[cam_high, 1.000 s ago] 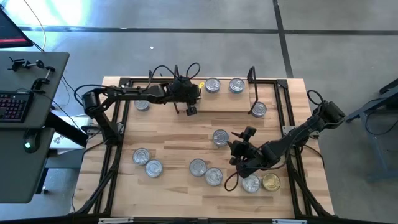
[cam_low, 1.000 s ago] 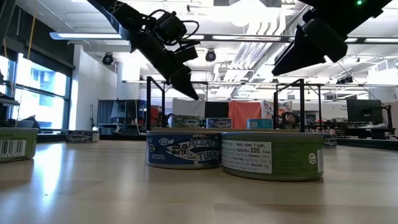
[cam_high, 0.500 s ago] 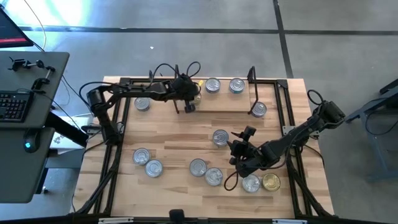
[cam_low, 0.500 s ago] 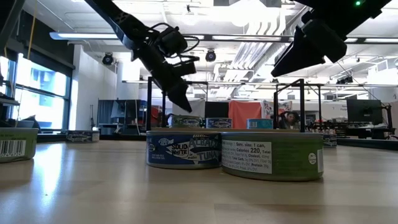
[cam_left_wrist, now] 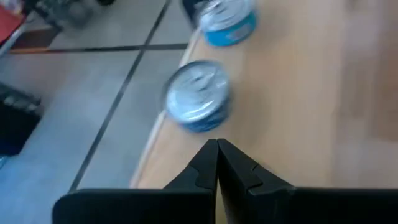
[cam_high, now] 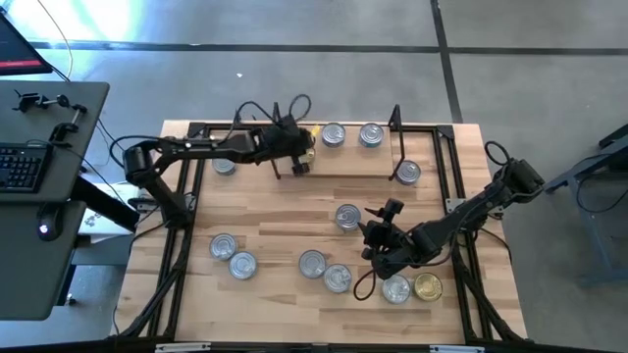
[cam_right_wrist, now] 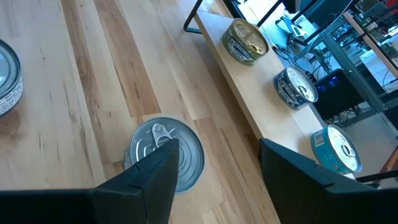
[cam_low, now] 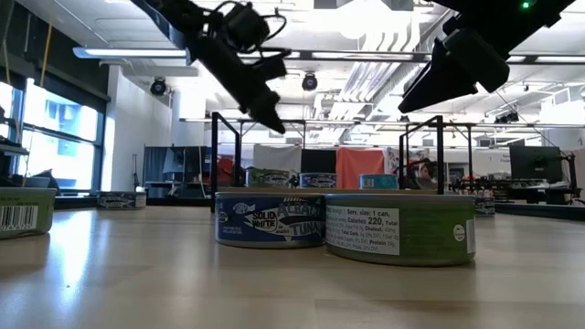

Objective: Stack canned seafood by type on shelf
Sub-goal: Put the green tuna can on the shelf

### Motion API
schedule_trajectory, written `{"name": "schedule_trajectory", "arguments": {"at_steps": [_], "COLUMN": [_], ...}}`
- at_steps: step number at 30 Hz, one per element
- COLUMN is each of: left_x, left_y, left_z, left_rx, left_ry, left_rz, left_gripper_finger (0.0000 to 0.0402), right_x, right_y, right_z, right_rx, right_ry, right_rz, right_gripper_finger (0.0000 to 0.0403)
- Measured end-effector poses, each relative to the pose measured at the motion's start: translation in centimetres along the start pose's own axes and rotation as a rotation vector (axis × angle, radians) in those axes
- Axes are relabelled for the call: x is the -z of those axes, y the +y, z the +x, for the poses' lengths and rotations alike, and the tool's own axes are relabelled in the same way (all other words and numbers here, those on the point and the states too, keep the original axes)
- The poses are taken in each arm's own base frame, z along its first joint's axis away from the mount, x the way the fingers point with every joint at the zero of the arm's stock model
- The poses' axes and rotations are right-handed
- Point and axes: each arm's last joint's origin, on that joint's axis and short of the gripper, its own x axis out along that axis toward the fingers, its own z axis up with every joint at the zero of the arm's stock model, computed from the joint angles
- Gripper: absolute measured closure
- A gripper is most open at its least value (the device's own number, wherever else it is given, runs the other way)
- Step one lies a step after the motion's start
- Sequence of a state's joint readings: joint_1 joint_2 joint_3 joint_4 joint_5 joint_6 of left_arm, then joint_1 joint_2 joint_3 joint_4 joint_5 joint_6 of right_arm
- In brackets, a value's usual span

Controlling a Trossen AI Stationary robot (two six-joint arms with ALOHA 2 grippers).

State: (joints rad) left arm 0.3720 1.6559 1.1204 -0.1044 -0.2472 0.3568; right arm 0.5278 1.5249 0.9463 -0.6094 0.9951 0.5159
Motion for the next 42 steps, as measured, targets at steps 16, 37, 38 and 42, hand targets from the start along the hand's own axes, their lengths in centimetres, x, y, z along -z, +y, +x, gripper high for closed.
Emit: {"name": "schedule_trajectory", "arguments": {"at_steps": [16,37,38,42], "left_x": [1.2,-0.1,0.2,1.3], "left_y": [-5.4,-3.7,-3.4,-2.5], "left_z": [5.3,2.9,3.2,4.4], "left_rx": [0.001,-0.019,-0.025,-0.044], "left_ry": [0.2,0.257,0.273,0.32], "left_rz": [-0.019,-0.087,-0.096,-0.118], "left_gripper_finger": [0.0401,0.0401,0.0401,0.0401], "right_x": [0.0,0.0,0.0,-0.1], "right_y": [0.0,0.0,0.0,0.0], "right_z": [0.0,0.0,0.0,0.0], "right_rx": [-0.001,-0.005,-0.005,-0.005], "right_ry": [-0.002,-0.001,-0.001,-0.002], "right_rz": [0.005,0.01,0.01,0.014], "right_gripper_finger": [0.0192,0.0192,0.0192,0.0192]}}
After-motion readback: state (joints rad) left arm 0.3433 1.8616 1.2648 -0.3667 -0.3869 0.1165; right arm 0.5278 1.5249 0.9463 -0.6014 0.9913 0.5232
